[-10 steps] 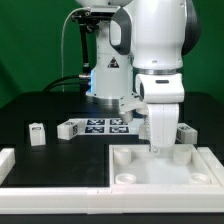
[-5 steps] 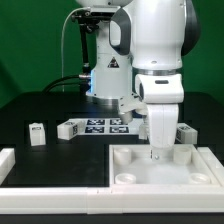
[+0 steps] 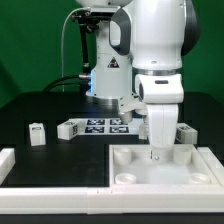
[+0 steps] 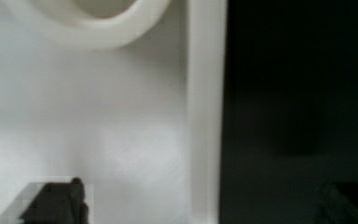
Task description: Assemble one leg
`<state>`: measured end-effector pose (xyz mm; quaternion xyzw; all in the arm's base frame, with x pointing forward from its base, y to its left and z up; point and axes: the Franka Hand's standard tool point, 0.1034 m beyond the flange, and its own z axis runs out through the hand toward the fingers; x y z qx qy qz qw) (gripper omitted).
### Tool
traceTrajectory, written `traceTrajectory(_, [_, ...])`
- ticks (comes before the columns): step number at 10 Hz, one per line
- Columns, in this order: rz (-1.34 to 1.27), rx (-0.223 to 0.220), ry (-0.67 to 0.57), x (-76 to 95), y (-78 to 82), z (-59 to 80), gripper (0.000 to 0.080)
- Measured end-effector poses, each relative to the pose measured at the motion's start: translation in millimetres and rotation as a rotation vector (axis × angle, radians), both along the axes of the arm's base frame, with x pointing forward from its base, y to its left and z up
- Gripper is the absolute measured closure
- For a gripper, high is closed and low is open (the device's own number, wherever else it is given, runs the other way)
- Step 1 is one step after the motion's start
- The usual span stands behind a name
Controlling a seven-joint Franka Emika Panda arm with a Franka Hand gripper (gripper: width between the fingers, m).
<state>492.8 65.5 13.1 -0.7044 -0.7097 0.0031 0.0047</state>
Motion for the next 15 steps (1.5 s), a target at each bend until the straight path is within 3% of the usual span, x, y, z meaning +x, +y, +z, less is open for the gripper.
traceTrajectory(6, [-0.224, -0.011, -0.032, -34.6, 20.9, 40.6, 0.0150])
traceTrajectory(11, [-0.447, -0.008, -0.024, -36.2, 20.8, 37.9, 0.0150])
traceTrajectory(15, [-0.918, 0.013, -0.013, -47.1, 43.8, 35.4, 0.0150])
